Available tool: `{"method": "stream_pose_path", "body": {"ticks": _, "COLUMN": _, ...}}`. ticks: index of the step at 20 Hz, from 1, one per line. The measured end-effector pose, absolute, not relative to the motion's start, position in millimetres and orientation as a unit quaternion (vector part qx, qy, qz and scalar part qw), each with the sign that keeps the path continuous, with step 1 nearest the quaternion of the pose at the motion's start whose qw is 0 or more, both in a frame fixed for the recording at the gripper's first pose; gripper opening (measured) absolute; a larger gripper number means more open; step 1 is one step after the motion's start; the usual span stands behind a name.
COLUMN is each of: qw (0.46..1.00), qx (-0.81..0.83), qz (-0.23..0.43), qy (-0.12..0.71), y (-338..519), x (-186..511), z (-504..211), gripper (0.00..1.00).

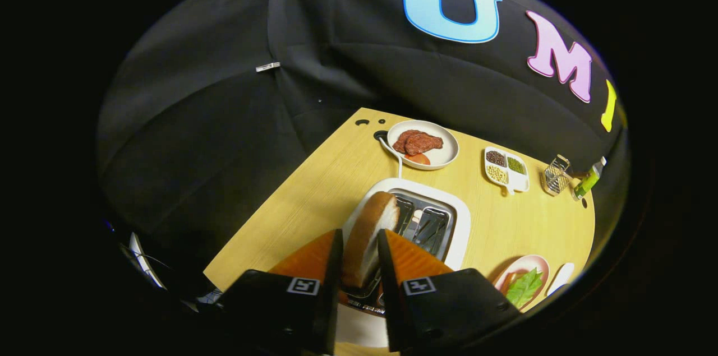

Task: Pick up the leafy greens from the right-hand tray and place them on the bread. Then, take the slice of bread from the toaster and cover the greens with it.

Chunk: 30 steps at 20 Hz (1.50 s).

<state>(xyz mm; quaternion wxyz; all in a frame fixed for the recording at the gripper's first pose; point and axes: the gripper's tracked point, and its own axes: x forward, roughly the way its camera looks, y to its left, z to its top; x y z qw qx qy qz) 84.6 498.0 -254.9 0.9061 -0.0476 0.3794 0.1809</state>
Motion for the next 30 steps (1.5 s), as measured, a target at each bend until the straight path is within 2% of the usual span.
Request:
{"method": "stream_pose_path", "body": {"ticks": 2, "qw": 0.908, "qx": -0.028, "qz": 0.157, "qy": 0.387, "y": 494.5, "x": 86.0, "z": -253.3, "gripper": 0.2}}
{"method": "stream_pose_path", "body": {"ticks": 3, "qw": 0.904, "qx": -0.02, "qz": 0.162, "qy": 0.395, "y": 497.6, "x": 84.6, "z": -255.4, "gripper": 0.18}}
{"method": "stream_pose_path", "body": {"ticks": 7, "qw": 0.899, "qx": 0.009, "qz": 0.173, "qy": 0.401, "y": 493.2, "x": 83.9, "z": -245.5, "gripper": 0.15}}
{"method": "stream_pose_path", "body": {"ticks": 13, "qw": 0.901, "qx": 0.07, "qz": 0.191, "qy": 0.383, "y": 478.3, "x": 86.4, "z": -194.2, "gripper": 0.15}}
{"method": "stream_pose_path", "body": {"ticks": 20, "qw": 0.918, "qx": 0.114, "qz": 0.182, "qy": 0.334, "y": 425.3, "x": 98.6, "z": -131.6, "gripper": 0.15}}
{"method": "stream_pose_path", "body": {"ticks": 30, "qw": 0.913, "qx": 0.134, "qz": 0.118, "qy": 0.368, "y": 252.0, "x": 78.4, "z": -178.6, "gripper": 0.15}}
